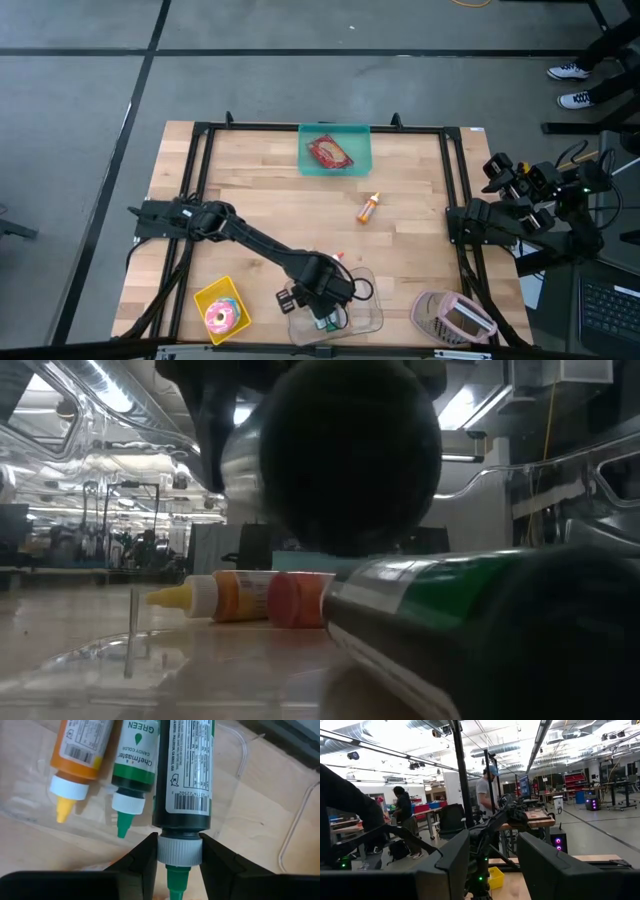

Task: Pick & Place Food Item
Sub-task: Put the green food coloring bottle into the transparent bin, then put the top yellow food coloring bottle into the transparent bin

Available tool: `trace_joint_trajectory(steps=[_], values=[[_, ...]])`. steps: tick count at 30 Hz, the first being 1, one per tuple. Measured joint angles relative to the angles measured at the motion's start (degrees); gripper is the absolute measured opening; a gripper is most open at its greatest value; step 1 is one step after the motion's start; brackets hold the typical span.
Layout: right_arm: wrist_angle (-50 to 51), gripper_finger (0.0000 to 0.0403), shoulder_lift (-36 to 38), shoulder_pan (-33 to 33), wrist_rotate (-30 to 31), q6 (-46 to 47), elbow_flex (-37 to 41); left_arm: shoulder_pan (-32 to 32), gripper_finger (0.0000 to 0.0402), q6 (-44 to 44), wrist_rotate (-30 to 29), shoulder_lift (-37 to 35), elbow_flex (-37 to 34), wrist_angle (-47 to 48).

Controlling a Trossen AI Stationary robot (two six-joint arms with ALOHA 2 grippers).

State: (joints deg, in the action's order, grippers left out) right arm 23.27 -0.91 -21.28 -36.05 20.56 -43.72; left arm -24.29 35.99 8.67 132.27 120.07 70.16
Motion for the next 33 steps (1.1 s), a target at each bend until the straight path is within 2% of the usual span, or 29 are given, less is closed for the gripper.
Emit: trace_joint_trajectory(steps=[9,15,20,24,27,33], values=[[0.0,0.0165,0.0,0.0,0.0,0.0,0.0,0.0,0.0115,-1.1,3.5,0.0,0.0,0.1],[0.0,0.0165,0.0,0.0,0.0,-0.1,0.0,0.0,0.0168,-2.3,4.0,0.0,0.0,0.1],[0.0,0.0165,0.0,0.0,0.0,-0.2,0.0,0.0,0.0185,-2.9,5.0,-0.1,0.0,0.0],[-0.1,0.0165,0.0,0.0,0.0,-0.2,0.0,0.0,0.0185,-3.4,0.0,-0.2,0.9,1.0],[-0.1,0.0165,0.0,0.0,0.0,-0.2,0.0,0.7,0.0181,-5.7,-4.6,-0.3,4.2,2.1],[-0.6,0.0165,0.0,0.0,0.0,-0.2,0.0,6.5,0.0173,-21.7,-11.1,-0.5,12.3,3.8]])
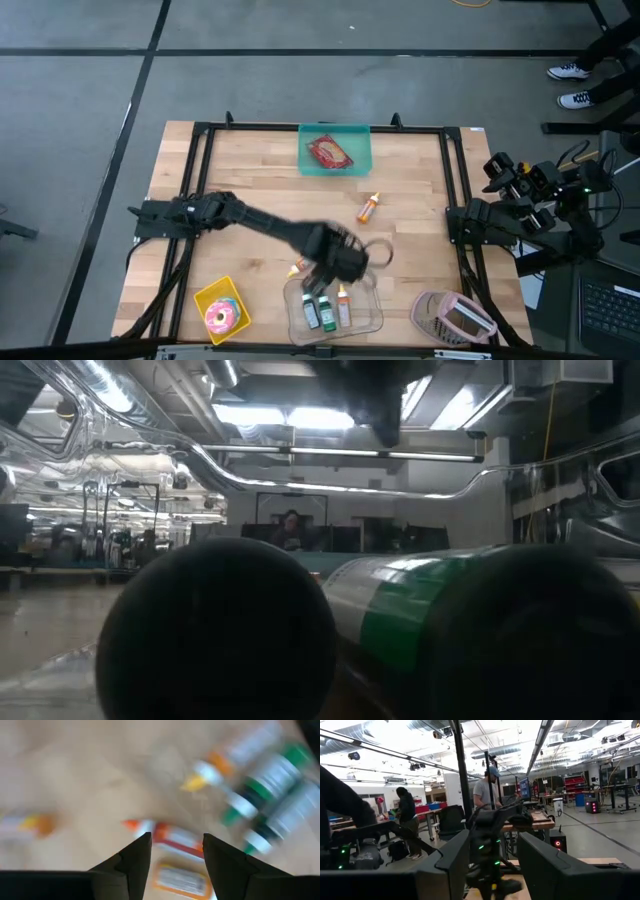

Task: Pick & Place Food Item
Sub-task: Put the top yellow food coloring bottle into the transparent bin

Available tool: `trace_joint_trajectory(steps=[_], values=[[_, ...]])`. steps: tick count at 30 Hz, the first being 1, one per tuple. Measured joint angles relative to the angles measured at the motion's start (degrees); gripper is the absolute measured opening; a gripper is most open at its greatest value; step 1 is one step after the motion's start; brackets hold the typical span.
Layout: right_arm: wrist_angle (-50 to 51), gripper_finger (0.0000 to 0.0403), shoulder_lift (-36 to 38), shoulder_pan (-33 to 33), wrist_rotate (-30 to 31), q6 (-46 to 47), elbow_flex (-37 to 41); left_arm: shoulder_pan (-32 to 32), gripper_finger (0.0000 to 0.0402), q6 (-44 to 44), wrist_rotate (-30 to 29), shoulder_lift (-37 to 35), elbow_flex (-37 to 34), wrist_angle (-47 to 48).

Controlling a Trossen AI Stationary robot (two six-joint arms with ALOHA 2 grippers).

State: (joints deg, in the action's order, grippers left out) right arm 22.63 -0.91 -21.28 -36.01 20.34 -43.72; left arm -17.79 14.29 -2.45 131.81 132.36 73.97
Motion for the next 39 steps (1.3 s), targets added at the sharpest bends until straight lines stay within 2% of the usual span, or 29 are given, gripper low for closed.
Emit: trace_joint_trajectory(steps=[3,7,10,14,17,21,25,30,39], values=[[-0.4,0.0165,0.0,0.0,0.0,0.0,0.0,3.7,0.0169,-13.3,-3.1,-0.1,2.7,-0.3],[-0.9,0.0165,0.0,0.0,0.3,0.0,0.0,8.9,0.0169,-31.8,-2.8,-0.7,2.1,-3.1],[-0.9,0.0165,0.0,0.0,0.5,0.0,0.0,12.2,0.0169,-39.7,-3.1,-0.4,2.1,-5.4],[-0.8,0.0165,0.0,0.0,0.6,0.5,0.0,15.7,0.0169,-43.7,-5.8,0.6,2.1,-9.1],[-0.7,0.0165,0.0,0.0,0.6,1.5,0.0,18.5,0.0169,-45.4,-5.6,1.4,2.2,-14.3],[0.1,0.0165,0.0,0.0,1.0,2.9,0.0,21.3,0.0169,-46.0,-5.3,2.8,2.1,-16.6],[1.4,0.0165,0.0,0.0,3.6,3.2,0.0,23.4,0.0169,-46.1,-1.7,5.2,2.1,-17.9],[0.8,0.0165,0.0,0.0,4.1,3.4,0.0,24.5,0.0169,-46.7,0.0,9.2,2.1,-18.0],[0.8,0.0165,0.0,0.0,2.4,6.0,0.0,25.3,0.0169,-55.7,2.5,12.3,2.0,-26.8]])
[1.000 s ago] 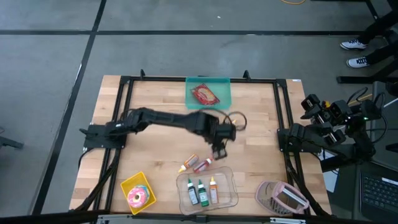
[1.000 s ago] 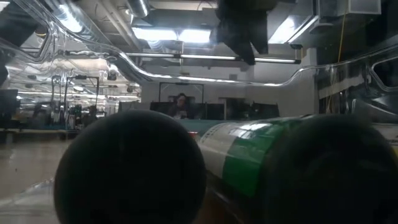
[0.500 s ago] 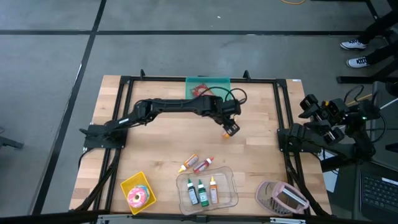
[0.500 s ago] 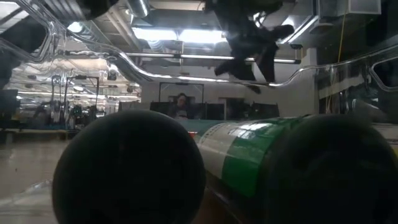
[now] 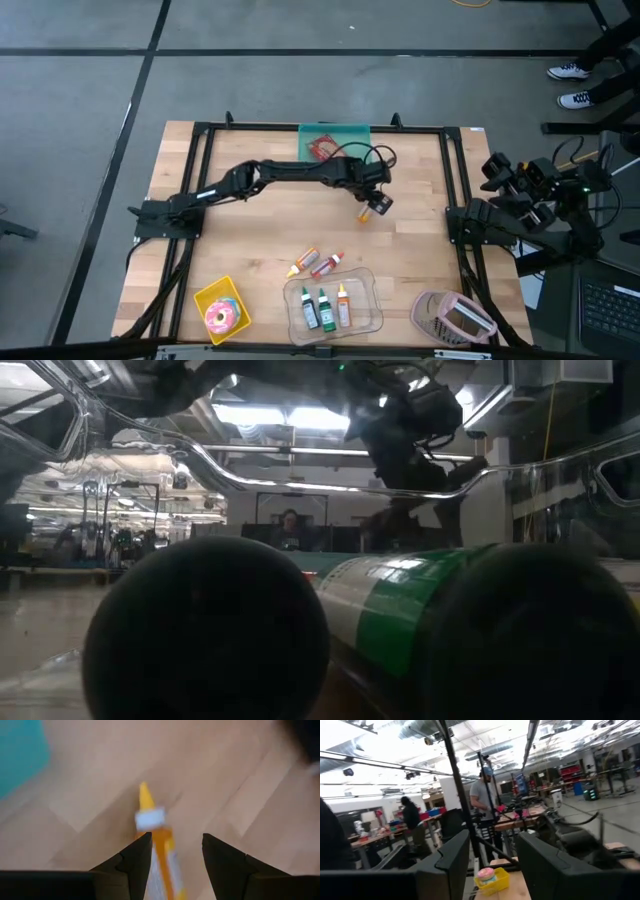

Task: Pick & Place Food Item
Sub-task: Put the top yellow food coloring bottle into the transparent bin

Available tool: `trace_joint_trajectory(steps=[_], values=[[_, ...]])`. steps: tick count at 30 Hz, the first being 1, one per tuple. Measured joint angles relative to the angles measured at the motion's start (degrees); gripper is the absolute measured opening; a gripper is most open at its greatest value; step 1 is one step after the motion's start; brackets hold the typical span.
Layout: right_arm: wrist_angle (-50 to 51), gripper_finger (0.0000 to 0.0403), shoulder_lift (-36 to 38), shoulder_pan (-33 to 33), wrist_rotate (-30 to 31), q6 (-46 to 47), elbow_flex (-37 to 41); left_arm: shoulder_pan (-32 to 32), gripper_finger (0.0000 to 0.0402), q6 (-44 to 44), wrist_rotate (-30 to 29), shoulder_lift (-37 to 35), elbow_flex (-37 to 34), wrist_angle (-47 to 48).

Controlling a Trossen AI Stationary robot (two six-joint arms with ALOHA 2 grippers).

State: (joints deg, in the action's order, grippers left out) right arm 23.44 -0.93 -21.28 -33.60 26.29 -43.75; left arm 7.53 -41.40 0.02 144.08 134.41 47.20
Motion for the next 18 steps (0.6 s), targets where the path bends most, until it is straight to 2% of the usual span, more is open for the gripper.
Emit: trace_joint_trajectory(steps=[4,12,18], values=[[-0.3,0.0165,0.0,0.0,-1.8,1.2,0.0,0.6,0.0169,-1.6,-3.2,-0.2,0.0,-1.2],[-0.7,0.0165,0.0,0.0,-1.9,2.0,0.0,1.7,0.0169,-3.1,-2.2,0.8,0.0,-3.7],[-0.7,0.0165,0.0,0.0,-2.0,1.8,0.0,0.2,0.0169,-1.9,-2.6,0.7,0.0,-3.0]])
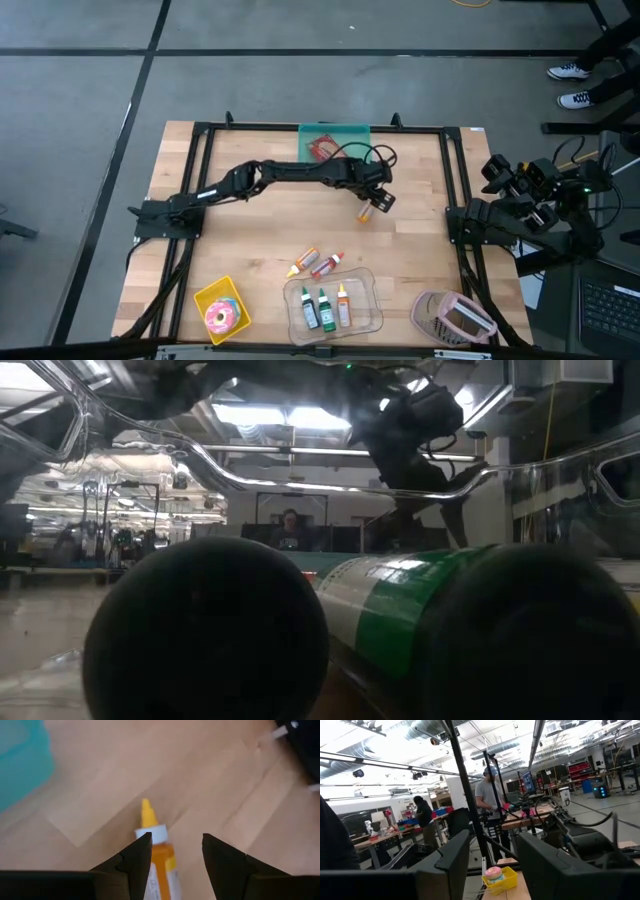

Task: Pick & Place Food Item
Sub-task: Put the top yellow food coloring bottle into the transparent bin

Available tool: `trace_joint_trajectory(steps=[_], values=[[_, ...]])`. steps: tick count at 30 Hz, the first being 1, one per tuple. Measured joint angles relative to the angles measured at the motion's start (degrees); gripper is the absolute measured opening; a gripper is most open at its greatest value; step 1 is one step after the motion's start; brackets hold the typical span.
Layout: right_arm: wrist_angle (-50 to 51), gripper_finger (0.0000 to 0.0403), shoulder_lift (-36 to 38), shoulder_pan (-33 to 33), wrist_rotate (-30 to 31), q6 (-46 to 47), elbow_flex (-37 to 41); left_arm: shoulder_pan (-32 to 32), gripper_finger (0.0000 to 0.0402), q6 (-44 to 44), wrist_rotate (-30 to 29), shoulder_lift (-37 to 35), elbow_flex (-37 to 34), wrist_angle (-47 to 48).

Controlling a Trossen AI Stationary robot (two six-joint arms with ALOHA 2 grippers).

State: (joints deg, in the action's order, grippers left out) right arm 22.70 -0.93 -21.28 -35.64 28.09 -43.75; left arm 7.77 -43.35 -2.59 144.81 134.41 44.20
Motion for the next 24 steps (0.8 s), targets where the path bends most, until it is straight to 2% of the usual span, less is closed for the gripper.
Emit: trace_joint_trajectory(steps=[9,18,24], values=[[0.0,0.0165,0.0,0.0,0.1,-1.5,0.0,-1.7,0.0169,-2.0,0.1,0.0,0.0,0.1],[0.0,0.0165,0.0,0.0,0.3,-1.5,0.0,-1.2,0.0169,-2.4,-3.2,0.0,0.0,0.8],[0.0,0.0165,0.0,0.0,0.3,-0.6,0.0,0.0,0.0169,-2.4,-1.1,0.9,0.0,-0.4]])
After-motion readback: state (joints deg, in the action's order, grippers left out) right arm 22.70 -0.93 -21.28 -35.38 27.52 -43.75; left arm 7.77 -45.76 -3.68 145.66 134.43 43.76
